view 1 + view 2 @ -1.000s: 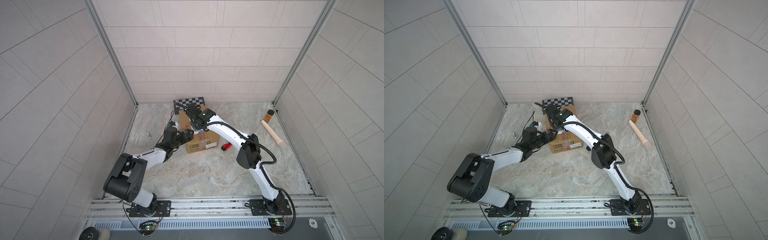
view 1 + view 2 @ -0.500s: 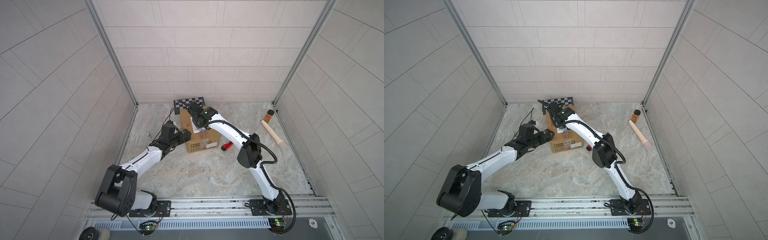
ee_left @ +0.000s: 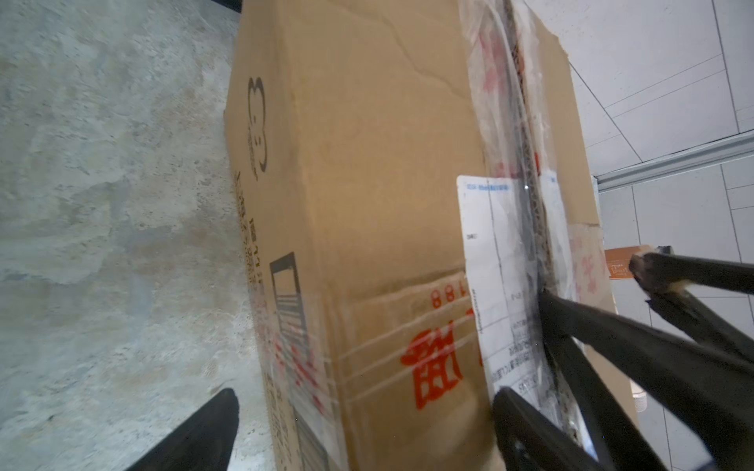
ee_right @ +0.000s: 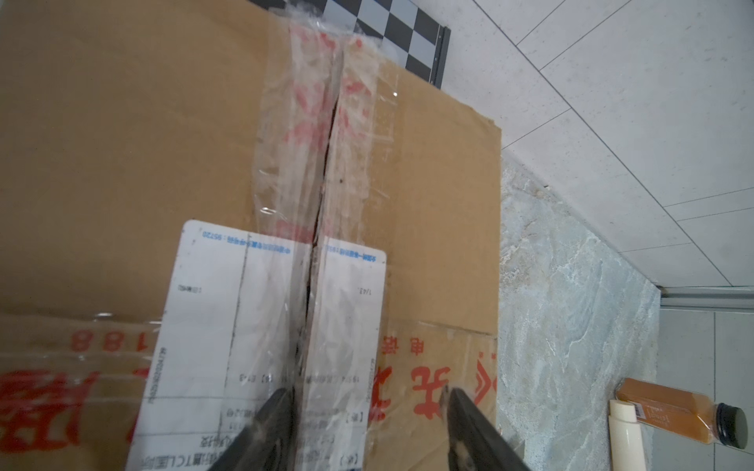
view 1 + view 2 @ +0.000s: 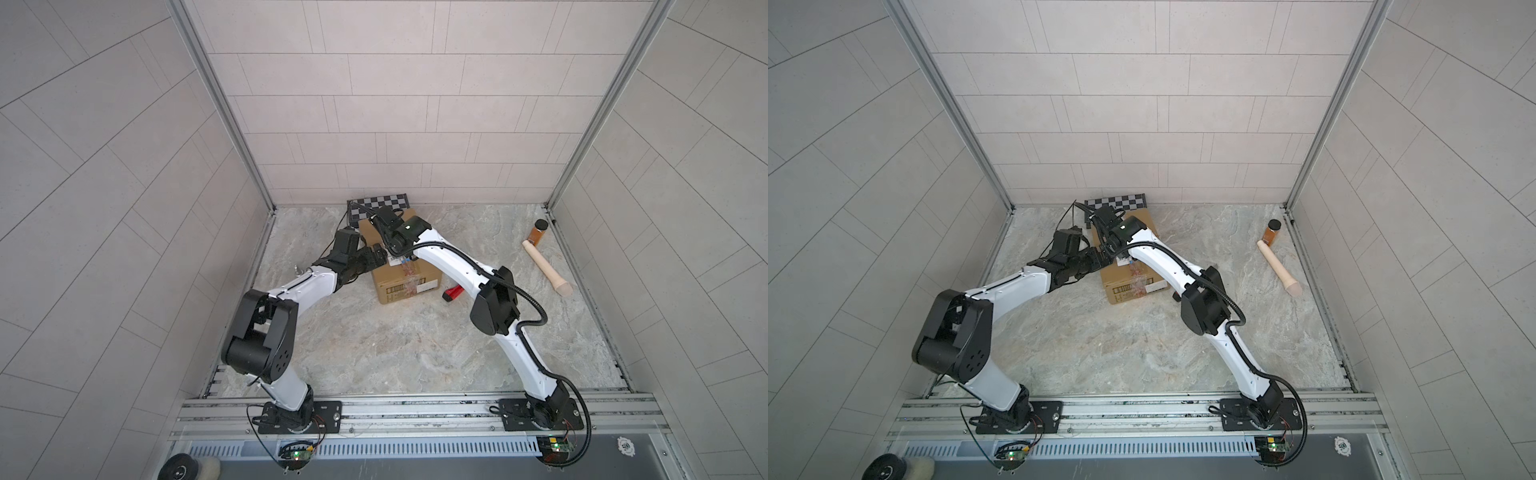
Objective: Unpack the express box
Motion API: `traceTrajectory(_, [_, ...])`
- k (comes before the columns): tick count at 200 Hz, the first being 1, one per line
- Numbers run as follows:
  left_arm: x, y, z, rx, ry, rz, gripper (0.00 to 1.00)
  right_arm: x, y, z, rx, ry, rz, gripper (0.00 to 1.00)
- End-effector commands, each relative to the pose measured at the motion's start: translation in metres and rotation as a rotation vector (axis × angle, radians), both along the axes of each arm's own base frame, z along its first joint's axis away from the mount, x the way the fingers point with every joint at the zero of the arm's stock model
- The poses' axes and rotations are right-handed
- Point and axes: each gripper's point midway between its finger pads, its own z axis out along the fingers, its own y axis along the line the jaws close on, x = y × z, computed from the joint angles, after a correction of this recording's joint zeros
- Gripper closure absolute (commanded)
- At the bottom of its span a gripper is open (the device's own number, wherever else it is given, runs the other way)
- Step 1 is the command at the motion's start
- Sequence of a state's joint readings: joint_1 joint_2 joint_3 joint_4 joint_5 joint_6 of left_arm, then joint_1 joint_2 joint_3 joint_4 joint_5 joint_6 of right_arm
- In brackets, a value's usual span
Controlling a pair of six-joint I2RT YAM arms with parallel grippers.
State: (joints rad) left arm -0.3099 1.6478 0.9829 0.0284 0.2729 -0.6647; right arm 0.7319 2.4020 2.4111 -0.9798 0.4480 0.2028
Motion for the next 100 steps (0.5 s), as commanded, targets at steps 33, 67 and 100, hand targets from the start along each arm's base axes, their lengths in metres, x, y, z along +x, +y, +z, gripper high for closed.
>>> traceTrajectory(33, [-0.036,0.025,-0.072,0.12,0.194,0.05,0.0,0.001,-0.007,-0.058,-0.112,0.094,-0.014,0.37])
traceTrajectory(67, [-0.047,0.033,-0.086,0.152,0.226,0.065,0.0,0.008,-0.016,-0.057,-0.128,0.089,-0.032,0.39])
traceTrajectory(100, [-0.06,0.041,-0.102,0.183,0.268,0.079,0.0,0.014,-0.029,-0.022,-0.162,0.021,-0.037,0.65])
